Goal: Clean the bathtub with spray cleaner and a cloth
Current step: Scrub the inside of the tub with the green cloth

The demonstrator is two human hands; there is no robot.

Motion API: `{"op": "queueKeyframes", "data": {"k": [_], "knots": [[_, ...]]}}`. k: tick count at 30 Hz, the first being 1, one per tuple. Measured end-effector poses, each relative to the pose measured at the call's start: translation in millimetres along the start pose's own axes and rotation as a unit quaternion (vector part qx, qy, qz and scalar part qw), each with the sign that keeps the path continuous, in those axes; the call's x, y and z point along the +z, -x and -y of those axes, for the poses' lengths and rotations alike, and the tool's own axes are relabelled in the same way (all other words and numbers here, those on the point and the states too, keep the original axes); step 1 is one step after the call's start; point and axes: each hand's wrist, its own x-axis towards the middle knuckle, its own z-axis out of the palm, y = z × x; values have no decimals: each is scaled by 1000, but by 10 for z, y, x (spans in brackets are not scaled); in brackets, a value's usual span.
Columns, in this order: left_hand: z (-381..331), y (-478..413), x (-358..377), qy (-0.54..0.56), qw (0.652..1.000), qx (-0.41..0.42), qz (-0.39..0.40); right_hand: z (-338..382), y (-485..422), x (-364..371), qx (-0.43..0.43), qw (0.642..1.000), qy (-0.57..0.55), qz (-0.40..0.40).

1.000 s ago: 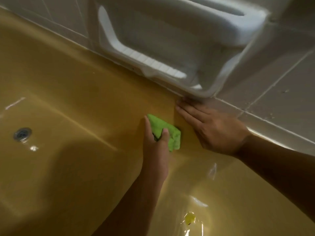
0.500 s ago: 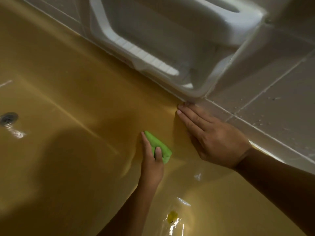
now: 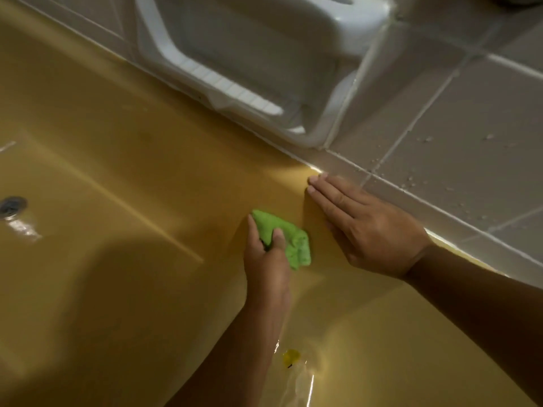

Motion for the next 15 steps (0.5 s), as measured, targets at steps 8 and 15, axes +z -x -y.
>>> {"op": "queueKeyframes", "data": {"k": [8,15], "knots": [[-221,437,253,-149,978,144,29,-40,482,-101,24,1000,-3,9],[744,243,-98,-266,961,55,44,-35,503,-76,26,999,17,6]]}}
